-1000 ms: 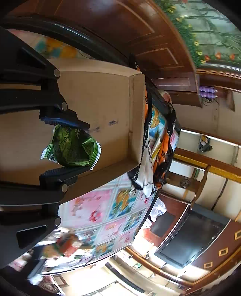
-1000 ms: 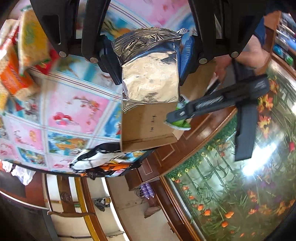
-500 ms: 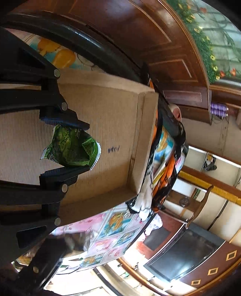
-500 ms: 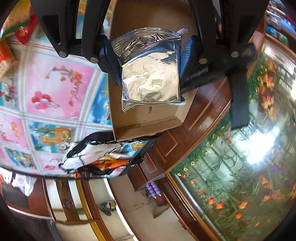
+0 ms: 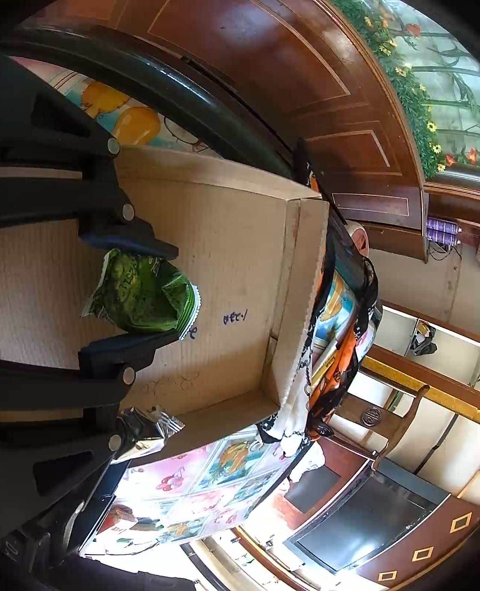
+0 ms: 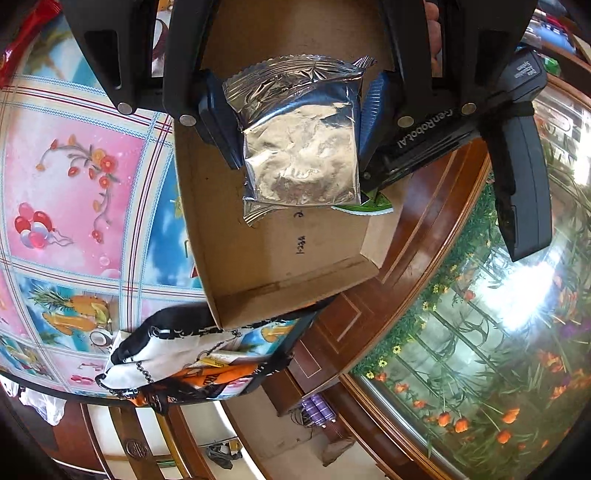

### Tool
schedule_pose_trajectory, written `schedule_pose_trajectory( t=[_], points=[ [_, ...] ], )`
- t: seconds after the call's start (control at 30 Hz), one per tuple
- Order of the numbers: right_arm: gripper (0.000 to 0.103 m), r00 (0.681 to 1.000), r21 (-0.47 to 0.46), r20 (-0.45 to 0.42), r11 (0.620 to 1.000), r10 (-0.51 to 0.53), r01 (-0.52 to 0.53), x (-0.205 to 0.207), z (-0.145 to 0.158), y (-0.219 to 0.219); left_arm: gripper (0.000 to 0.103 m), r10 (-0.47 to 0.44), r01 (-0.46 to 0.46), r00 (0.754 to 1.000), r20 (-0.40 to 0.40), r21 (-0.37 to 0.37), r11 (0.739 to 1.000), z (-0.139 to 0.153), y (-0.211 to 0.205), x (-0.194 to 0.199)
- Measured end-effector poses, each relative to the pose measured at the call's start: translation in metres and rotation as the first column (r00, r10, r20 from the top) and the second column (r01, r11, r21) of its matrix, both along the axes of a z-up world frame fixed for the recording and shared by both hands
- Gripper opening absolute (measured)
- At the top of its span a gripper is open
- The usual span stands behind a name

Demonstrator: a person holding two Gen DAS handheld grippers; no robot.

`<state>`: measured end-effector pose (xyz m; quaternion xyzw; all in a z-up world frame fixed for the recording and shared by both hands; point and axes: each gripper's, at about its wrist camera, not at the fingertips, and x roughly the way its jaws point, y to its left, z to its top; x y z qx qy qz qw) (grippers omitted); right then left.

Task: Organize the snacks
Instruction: 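Lower both snacks into the box and open both grippers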

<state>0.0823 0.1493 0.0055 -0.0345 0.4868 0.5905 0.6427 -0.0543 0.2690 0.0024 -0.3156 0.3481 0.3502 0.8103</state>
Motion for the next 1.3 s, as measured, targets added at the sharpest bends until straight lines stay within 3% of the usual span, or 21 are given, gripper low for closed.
schedule_pose_trajectory(
  t=[0.63, 1.07, 1.17, 1.3],
  points=[
    [0.065, 0.999, -0.016, 0.003, 0.999, -0.032, 0.032, 0.004, -0.004, 0.023, 0.036, 0.027, -0.027, 1.000, -0.007, -0.035, 0.999, -0.007, 0.005, -0.001],
    [0.071, 0.998, 0.017, -0.037, 0.999, -0.046, 0.046, 0.010, 0.002, 0.011, 0.056, 0.029, -0.025, 0.997, 0.076, -0.051, 0.998, 0.000, 0.005, -0.007],
    [0.074, 0.998, 0.038, -0.044, 0.998, -0.043, 0.045, 0.011, 0.007, 0.004, 0.064, 0.036, -0.034, 0.994, 0.102, -0.022, 0.999, 0.008, 0.001, -0.010],
    [0.075, 0.997, 0.061, -0.055, 0.997, -0.047, 0.051, 0.013, 0.014, -0.008, 0.067, 0.041, -0.043, 0.988, 0.150, 0.011, 0.999, 0.017, -0.001, -0.015]
  ],
)
